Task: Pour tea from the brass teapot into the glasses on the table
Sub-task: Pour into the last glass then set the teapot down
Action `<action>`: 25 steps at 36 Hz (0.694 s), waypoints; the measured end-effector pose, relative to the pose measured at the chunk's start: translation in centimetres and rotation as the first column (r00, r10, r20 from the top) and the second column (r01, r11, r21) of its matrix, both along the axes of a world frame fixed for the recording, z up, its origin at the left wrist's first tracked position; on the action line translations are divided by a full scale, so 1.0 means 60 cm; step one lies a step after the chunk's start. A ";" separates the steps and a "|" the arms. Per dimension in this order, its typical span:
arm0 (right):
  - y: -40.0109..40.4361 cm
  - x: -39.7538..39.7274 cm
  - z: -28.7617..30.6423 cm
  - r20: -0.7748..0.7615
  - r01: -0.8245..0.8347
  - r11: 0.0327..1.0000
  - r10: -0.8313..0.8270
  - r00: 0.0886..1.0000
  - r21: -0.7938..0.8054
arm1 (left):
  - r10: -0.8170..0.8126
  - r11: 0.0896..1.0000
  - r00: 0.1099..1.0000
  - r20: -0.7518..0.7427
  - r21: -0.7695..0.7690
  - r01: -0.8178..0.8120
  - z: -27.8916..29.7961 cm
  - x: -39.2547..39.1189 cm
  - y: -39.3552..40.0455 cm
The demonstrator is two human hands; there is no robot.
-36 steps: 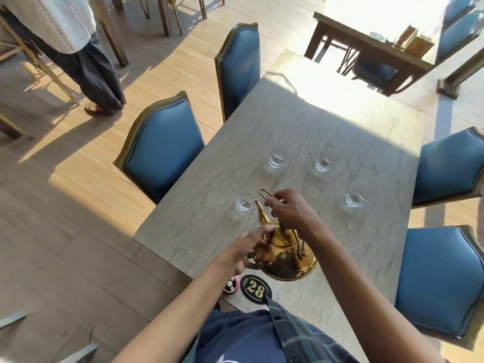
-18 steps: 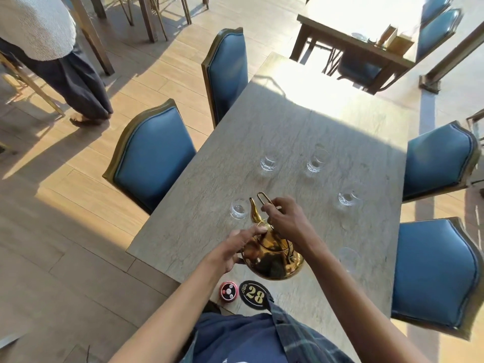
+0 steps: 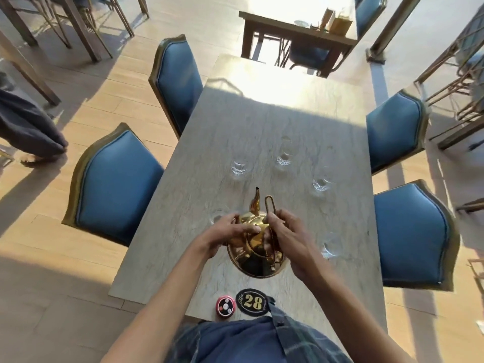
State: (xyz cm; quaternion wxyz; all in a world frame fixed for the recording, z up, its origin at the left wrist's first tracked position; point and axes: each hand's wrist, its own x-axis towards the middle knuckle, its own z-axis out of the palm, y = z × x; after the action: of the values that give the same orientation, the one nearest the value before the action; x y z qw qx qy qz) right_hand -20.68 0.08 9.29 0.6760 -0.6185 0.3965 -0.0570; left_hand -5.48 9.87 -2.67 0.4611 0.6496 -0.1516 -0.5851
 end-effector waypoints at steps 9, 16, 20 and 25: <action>-0.013 -0.036 -0.027 0.001 0.171 0.979 -0.172 0.985 0.110 | -0.101 0.991 0.992 -0.082 0.077 0.107 -0.022 -0.023 -0.048; -0.030 -0.046 -0.071 -0.046 0.308 0.926 -0.306 0.951 0.217 | -0.115 0.964 0.992 -0.056 0.237 0.125 -0.055 -0.071 -0.062; -0.040 -0.043 -0.091 -0.077 0.353 0.908 -0.345 0.936 0.224 | -0.096 0.947 0.993 -0.065 0.302 0.111 -0.079 -0.084 -0.072; -0.063 -0.032 -0.115 -0.084 0.362 0.900 -0.352 0.932 0.242 | -0.034 0.937 0.995 -0.094 0.343 0.065 -0.104 -0.077 -0.094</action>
State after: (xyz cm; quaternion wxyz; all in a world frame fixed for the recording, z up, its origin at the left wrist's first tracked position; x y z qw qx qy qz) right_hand -22.63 -3.68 2.41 0.7199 -0.4449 0.5197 -0.1171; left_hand -10.12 4.25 -8.89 0.3313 0.6904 -0.0429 -0.6417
